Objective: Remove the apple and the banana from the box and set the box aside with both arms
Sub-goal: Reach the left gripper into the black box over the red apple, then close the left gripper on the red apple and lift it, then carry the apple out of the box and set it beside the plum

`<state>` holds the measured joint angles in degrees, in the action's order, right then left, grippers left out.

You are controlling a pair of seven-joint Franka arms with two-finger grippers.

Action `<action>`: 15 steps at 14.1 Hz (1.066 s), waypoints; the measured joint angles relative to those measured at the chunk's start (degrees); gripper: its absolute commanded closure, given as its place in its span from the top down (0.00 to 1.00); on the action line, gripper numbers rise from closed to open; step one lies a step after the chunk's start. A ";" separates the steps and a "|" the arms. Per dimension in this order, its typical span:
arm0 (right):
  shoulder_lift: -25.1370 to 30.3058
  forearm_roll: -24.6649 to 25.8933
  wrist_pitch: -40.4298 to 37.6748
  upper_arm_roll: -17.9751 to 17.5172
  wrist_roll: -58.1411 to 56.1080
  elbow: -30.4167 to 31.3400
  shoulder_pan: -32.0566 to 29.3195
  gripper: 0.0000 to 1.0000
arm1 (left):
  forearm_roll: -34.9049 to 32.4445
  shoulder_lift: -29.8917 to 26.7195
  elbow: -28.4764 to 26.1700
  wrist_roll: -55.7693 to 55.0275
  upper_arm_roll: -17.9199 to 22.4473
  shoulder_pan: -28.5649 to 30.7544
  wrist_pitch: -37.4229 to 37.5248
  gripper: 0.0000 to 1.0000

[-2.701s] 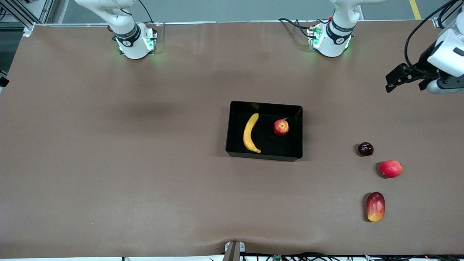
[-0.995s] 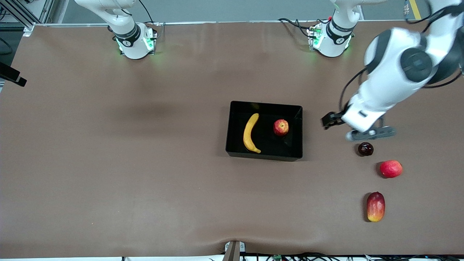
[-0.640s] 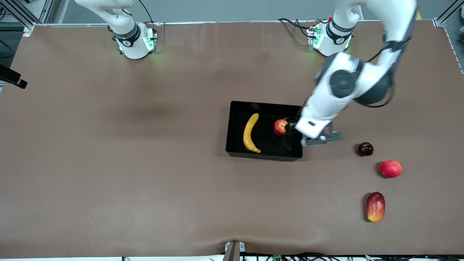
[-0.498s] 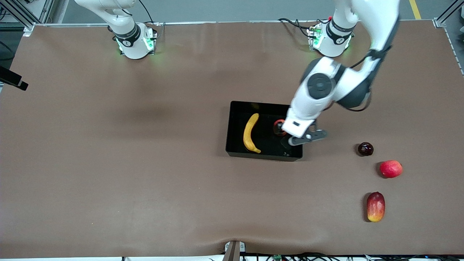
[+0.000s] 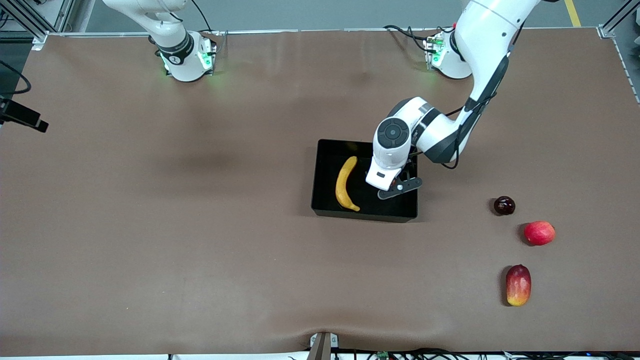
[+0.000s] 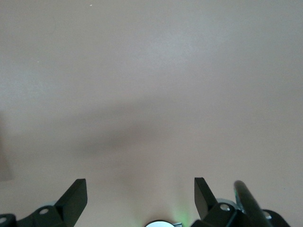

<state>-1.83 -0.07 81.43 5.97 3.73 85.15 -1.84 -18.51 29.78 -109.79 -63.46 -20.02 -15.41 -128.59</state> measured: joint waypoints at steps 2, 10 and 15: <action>-0.37 0.00 0.06 -0.02 0.00 0.00 0.28 1.00 | -0.69 1.07 -0.01 -0.67 0.00 0.00 -0.08 0.29; -0.37 -0.01 0.07 -0.06 0.01 -1.54 0.64 1.00 | -1.41 -0.33 6.02 -0.55 0.05 0.84 4.76 0.00; -0.37 -0.02 0.07 -0.08 0.02 -1.64 0.82 1.00 | -1.63 -6.59 18.04 12.92 0.35 4.23 22.90 0.00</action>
<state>-2.20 -0.09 81.50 5.90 3.74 83.51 -1.02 -20.14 23.20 -91.75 -50.54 -19.67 -11.18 -105.70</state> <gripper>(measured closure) 0.000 0.330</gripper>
